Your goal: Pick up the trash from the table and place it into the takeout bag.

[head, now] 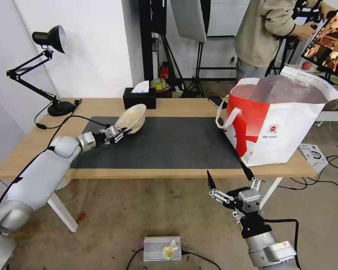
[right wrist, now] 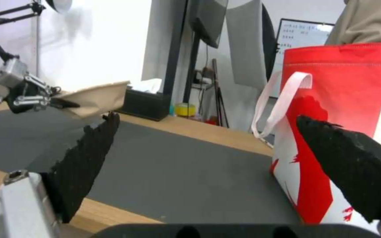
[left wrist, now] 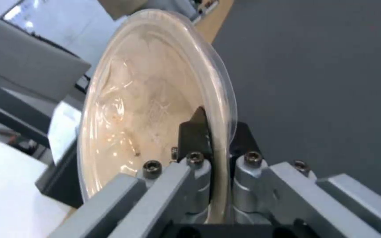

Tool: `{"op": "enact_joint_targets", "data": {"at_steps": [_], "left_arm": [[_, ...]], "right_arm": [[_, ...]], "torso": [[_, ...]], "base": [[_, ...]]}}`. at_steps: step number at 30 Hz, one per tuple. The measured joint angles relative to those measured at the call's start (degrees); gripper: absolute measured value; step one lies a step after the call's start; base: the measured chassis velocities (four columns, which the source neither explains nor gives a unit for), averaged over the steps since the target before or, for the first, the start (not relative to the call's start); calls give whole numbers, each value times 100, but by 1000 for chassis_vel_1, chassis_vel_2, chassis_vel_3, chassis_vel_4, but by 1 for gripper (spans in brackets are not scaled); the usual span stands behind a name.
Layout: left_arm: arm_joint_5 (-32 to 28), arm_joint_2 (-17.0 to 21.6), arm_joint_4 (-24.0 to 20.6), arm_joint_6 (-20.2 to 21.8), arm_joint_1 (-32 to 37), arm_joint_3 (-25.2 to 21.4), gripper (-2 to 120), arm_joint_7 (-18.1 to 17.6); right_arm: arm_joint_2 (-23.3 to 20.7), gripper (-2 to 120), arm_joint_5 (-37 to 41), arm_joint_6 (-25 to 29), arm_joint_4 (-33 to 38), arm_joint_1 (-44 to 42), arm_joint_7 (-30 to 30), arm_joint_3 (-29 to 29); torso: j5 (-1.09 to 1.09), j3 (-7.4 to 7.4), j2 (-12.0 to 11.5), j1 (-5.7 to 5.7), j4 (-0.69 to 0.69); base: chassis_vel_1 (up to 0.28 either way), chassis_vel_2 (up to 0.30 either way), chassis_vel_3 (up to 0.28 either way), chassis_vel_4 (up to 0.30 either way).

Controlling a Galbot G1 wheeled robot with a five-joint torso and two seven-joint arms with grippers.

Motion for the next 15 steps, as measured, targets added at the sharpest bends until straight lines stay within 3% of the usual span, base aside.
{"op": "enact_joint_targets", "data": {"at_steps": [7, 13, 15], "left_arm": [[-371, 355, -1053, 349, 401, -94, 1, -438], [-530, 518, -1621, 539, 580, -183, 1, -581], [-684, 667, -2045, 656, 677, -214, 1, -705]], "right_arm": [[0, 100, 0, 0, 0, -1, 0, 0], [0, 100, 0, 0, 0, 0, 0, 0], [0, 100, 0, 0, 0, 0, 0, 0]], "torso": [[0, 0, 0, 0, 0], [0, 0, 0, 0, 0], [0, 0, 0, 0, 0]], "base": [[0, 0, 0, 0], [0, 0, 0, 0], [0, 0, 0, 0]]}}
